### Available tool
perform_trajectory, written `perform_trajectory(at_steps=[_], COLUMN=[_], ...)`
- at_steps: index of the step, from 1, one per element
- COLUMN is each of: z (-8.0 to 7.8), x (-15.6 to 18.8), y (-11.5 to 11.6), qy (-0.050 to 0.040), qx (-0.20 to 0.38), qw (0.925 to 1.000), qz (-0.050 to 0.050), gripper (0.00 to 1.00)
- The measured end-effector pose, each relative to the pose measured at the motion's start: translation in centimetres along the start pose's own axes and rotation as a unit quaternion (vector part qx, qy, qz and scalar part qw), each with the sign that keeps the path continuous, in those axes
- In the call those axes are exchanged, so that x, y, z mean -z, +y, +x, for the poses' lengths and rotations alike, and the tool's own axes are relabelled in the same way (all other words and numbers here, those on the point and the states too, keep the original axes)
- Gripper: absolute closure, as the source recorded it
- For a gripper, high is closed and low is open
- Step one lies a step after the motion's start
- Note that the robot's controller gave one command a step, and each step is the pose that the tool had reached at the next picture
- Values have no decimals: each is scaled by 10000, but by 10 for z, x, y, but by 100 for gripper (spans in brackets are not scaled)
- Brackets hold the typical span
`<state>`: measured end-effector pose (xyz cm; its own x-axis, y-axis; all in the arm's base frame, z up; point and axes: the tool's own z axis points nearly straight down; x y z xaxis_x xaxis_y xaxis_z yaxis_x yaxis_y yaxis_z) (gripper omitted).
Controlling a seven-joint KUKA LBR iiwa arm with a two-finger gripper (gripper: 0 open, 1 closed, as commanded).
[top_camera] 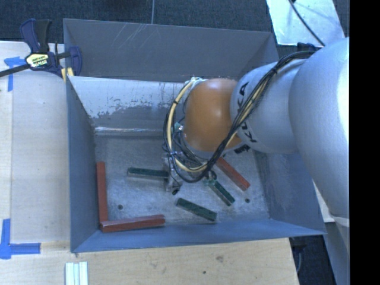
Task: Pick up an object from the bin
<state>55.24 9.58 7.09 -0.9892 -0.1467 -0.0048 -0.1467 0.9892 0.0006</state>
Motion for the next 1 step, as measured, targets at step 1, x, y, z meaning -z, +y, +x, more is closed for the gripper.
perform_trajectory(at_steps=[1], z=[18], x=[75], y=[-7], qy=[-18], qx=[1375], qw=[9905], qz=[5], gripper=[100])
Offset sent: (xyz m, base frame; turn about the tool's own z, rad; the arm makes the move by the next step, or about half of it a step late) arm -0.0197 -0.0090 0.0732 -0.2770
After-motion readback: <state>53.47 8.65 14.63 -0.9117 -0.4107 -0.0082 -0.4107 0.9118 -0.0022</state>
